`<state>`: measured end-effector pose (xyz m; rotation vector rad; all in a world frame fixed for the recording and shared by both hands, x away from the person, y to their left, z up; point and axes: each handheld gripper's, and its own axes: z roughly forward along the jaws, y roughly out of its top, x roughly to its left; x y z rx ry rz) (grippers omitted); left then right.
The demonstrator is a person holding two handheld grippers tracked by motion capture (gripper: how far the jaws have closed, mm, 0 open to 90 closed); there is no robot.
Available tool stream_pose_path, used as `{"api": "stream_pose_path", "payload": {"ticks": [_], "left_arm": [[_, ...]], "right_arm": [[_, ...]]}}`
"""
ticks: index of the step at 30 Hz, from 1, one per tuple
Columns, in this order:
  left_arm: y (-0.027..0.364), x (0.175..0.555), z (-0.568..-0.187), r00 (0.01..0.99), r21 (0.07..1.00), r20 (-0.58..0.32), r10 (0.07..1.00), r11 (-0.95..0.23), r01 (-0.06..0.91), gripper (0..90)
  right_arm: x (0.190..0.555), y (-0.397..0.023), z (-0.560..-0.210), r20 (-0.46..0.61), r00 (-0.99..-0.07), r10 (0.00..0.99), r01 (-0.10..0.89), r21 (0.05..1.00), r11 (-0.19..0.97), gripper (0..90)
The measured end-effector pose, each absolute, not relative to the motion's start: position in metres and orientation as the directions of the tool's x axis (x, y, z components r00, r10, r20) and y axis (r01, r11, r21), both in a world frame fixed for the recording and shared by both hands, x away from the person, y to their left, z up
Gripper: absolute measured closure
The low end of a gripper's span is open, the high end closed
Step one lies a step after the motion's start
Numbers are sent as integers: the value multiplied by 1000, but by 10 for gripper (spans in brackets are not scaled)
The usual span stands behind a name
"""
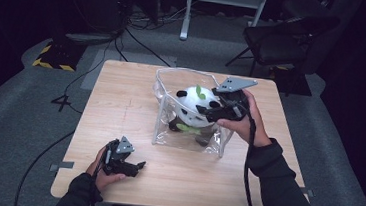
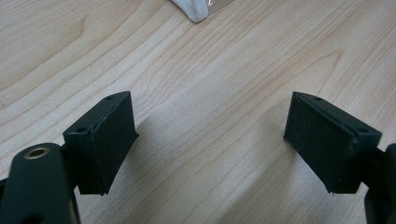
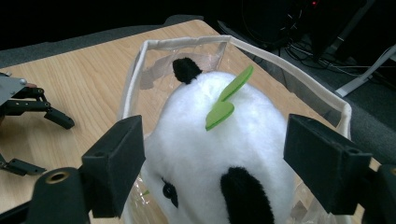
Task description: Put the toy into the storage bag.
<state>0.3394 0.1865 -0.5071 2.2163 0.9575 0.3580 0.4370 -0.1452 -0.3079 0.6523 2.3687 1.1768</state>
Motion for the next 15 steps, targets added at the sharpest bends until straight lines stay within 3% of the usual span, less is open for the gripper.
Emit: {"api": "stream_pose_path", "payload": {"ticks": [5, 15], "left_arm": [[187, 339, -507, 691, 688, -17, 723, -493, 533, 166], [186, 339, -507, 690, 687, -18, 723, -493, 534, 166]], "right_arm": [[431, -149, -307, -172, -832, 527, 170, 825, 539, 164], [423, -158, -303, -203, -823, 531, 153, 821, 550, 170]]}}
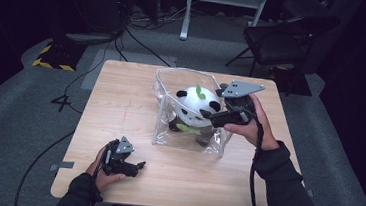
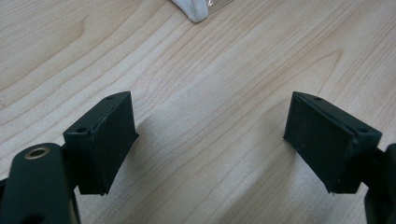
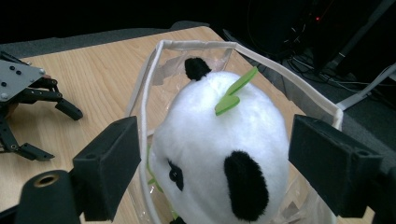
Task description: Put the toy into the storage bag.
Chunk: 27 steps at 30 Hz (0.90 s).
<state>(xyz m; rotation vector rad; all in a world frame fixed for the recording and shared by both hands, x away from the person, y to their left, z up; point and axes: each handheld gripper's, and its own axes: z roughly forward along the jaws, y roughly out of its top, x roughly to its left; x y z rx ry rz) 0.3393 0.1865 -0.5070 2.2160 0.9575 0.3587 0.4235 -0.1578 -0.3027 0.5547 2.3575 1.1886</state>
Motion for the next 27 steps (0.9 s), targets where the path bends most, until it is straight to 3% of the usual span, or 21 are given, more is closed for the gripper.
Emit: {"api": "stream_pose_path", "payload": {"ticks": [27], "left_arm": [[186, 339, -507, 690, 687, -17, 723, -493, 533, 166]], "right_arm": [[408, -192, -298, -232, -785, 575, 157, 823, 546, 178]]}}
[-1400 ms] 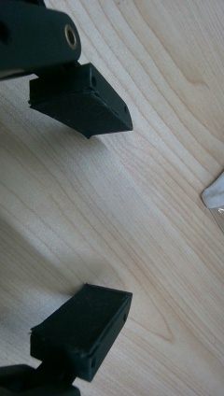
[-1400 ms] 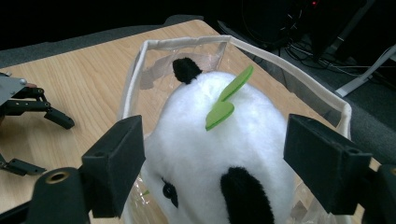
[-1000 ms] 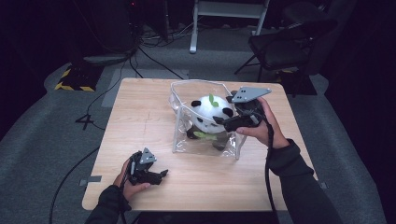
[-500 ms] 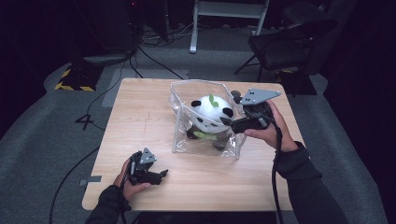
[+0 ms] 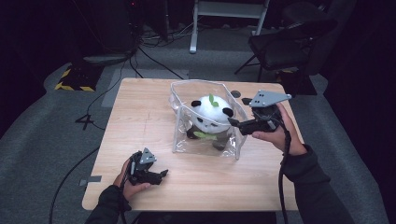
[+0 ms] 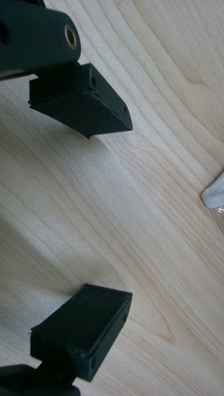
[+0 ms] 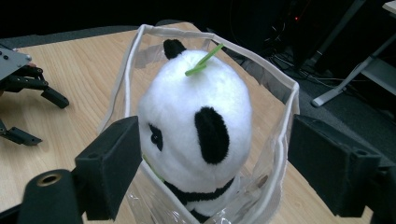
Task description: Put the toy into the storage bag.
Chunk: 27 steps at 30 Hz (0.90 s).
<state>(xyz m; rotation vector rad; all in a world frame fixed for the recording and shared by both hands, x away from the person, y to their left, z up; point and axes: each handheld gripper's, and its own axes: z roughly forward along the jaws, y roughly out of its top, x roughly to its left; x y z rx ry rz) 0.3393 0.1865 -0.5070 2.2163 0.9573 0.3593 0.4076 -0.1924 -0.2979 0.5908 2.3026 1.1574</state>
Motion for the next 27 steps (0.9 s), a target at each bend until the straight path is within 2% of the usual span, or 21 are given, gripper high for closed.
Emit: {"api": "stream_pose_path", "payload": {"ticks": [27], "left_arm": [[186, 339, -507, 689, 687, -17, 725, -492, 534, 166]], "right_arm": [[388, -229, -307, -236, -764, 601, 150, 840, 521, 177]]}}
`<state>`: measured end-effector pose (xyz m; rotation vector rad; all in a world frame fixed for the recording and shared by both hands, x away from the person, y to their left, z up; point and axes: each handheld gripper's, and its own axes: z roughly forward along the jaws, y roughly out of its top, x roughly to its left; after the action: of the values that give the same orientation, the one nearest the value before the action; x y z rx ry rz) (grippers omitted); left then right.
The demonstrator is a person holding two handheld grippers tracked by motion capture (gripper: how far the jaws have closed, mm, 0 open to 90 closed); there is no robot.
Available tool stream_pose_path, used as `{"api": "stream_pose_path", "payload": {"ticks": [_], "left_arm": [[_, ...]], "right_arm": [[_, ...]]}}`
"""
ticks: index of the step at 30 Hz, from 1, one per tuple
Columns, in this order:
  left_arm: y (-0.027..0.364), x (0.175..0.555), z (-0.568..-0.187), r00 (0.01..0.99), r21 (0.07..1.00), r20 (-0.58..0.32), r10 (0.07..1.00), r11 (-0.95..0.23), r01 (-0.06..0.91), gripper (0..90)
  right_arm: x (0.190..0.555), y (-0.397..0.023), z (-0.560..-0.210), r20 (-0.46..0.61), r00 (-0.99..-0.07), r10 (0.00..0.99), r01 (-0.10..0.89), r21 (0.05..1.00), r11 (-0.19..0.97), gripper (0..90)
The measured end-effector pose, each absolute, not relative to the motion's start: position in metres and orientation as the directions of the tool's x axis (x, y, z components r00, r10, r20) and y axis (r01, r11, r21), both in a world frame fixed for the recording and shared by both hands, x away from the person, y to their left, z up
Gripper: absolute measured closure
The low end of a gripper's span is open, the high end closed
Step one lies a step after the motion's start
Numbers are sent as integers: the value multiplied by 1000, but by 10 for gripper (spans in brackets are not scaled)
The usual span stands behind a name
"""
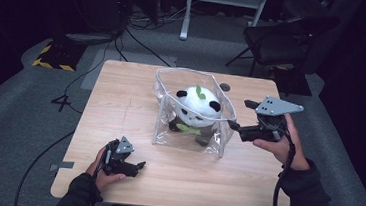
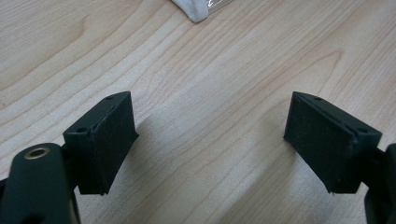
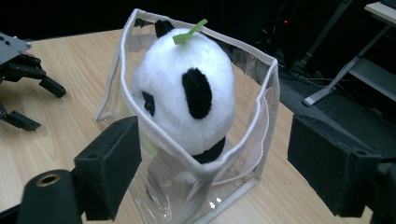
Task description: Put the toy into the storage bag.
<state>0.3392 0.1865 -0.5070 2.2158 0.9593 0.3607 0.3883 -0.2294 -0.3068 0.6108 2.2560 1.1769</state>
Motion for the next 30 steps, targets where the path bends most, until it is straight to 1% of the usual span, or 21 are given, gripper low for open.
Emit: {"api": "stream_pose_path", "payload": {"ticks": [11, 23, 24, 27, 30], "left_arm": [[186, 339, -507, 689, 687, -17, 725, -492, 534, 166], [186, 339, -507, 689, 687, -17, 725, -492, 534, 166], [186, 339, -507, 689, 687, -17, 725, -492, 534, 166], [186, 339, -507, 689, 688, -16, 725, -492, 534, 166], [186, 339, -507, 689, 687, -16, 725, -493, 535, 166]], "right_arm": [[384, -243, -318, -228, -752, 619, 171, 839, 517, 179], [386, -253, -345, -231, -746, 625, 210, 809, 550, 183], [386, -253, -348, -240, -740, 628, 212, 803, 557, 183], [388, -253, -359, -312, -698, 644, 202, 777, 596, 183], [392, -253, -373, -316, -700, 641, 220, 759, 613, 183]]}}
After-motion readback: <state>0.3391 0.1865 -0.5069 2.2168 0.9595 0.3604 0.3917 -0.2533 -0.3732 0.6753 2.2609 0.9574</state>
